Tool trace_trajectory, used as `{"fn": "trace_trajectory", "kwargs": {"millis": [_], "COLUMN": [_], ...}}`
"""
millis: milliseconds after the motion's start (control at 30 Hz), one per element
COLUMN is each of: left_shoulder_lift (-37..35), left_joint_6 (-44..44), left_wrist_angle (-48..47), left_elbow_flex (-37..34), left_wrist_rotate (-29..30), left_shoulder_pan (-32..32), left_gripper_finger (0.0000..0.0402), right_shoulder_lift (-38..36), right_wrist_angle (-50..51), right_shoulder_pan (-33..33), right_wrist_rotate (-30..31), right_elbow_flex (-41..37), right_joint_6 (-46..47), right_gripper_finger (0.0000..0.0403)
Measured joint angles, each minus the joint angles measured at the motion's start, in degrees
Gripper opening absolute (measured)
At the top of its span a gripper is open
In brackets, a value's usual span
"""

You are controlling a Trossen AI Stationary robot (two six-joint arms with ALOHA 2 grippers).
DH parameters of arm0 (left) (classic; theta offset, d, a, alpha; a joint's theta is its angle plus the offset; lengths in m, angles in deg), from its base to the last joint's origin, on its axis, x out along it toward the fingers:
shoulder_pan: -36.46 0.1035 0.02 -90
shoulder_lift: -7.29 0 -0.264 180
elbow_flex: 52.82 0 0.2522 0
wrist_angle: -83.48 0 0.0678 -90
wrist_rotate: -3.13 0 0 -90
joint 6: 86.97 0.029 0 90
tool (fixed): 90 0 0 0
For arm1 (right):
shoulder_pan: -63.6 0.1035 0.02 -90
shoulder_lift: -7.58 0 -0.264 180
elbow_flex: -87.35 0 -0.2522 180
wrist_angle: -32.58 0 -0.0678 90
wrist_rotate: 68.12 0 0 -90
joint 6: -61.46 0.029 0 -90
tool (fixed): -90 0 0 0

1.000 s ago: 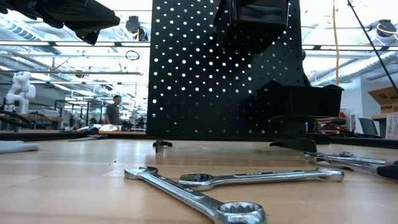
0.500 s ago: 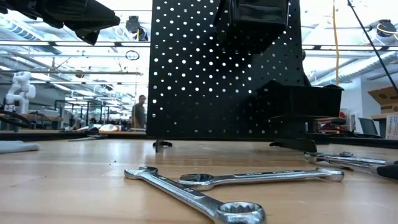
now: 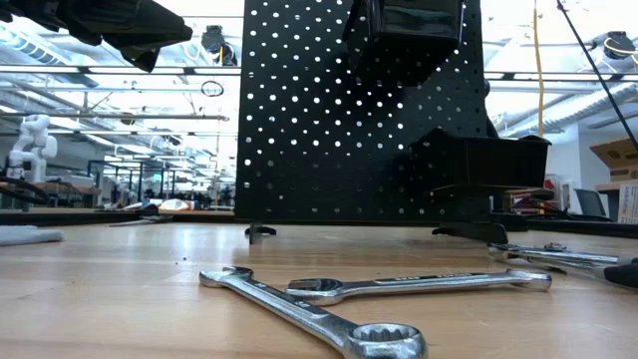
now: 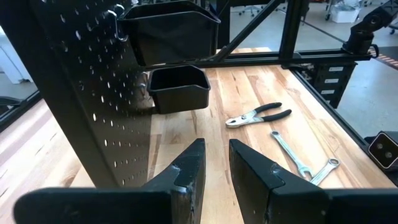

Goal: Hang tools onto peg board
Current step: Hang the silver wrench on the black peg board

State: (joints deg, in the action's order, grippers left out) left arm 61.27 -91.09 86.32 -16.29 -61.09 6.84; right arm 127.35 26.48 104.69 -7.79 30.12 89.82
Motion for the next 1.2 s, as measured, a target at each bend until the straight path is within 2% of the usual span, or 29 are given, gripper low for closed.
{"fn": "trace_trajectory", "kwargs": {"millis": [467, 567, 733, 867, 1033, 1200], "left_shoulder_lift": [0.0, 0.0, 0.0, 0.0, 0.0, 0.0], "left_joint_6": [0.0, 0.0, 0.0, 0.0, 0.0, 0.0], "left_wrist_angle": [0.0, 0.0, 0.0, 0.0, 0.0, 0.0], "left_elbow_flex": [0.0, 0.0, 0.0, 0.0, 0.0, 0.0], "left_wrist_rotate": [0.0, 0.0, 0.0, 0.0, 0.0, 0.0], "left_shoulder_pan": [0.0, 0.0, 0.0, 0.0, 0.0, 0.0], "left_gripper_finger": [0.0082, 0.0082, 0.0082, 0.0082, 0.0082, 0.0082], "right_shoulder_lift": [0.0, 0.0, 0.0, 0.0, 0.0, 0.0], "right_wrist_angle": [1.0, 3.9, 10.5, 16.0, 21.6, 21.5], "right_shoulder_pan": [-0.1, -0.4, -3.0, -4.7, -5.0, -5.0], "right_wrist_rotate": [0.7, 7.7, 24.4, 34.4, 41.1, 41.6], "right_elbow_flex": [0.0, 0.0, 0.0, 0.0, 0.0, 0.0], "right_joint_6": [-0.1, -2.1, -9.3, -9.9, -11.1, -11.5], "right_gripper_finger": [0.0201, 0.0201, 0.0201, 0.0201, 0.0214, 0.0227]}}
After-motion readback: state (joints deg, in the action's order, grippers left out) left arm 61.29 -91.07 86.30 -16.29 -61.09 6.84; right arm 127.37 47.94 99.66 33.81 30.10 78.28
